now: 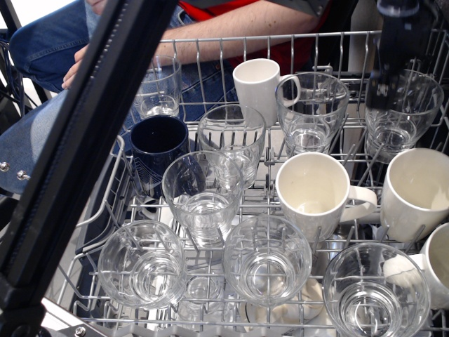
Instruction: Pick up glass cup
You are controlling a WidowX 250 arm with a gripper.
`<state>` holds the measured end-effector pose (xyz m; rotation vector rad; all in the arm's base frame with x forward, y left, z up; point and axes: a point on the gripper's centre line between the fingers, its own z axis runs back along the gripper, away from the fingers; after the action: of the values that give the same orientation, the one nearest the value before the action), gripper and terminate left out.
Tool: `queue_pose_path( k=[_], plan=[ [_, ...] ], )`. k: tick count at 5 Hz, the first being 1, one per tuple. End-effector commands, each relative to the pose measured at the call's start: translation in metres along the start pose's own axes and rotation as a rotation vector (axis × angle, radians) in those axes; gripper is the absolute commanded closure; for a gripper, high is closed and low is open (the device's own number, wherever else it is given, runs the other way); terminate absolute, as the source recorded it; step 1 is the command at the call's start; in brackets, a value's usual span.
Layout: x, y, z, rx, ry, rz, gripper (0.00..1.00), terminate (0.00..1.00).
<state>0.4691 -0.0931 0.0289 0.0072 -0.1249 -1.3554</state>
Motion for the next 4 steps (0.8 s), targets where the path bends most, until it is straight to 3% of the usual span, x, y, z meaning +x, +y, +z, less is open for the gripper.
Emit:
queue_pose_path(
  k=[1, 2, 3, 4],
  plan=[
    [0.012, 0.015, 0.016, 0.086, -0.044, -0.057, 0.00, 0.00],
    [0.020, 0.017, 0.001, 0.113, 0.037, -0.086, 0.00, 0.00],
    [0.018, 0.011, -0.016, 0.126, 0.068, -0.065, 0.00, 0.00],
    [0.012, 0.004, -0.024, 0.149, 0.013, -0.037, 0.00, 0.00]
  ],
)
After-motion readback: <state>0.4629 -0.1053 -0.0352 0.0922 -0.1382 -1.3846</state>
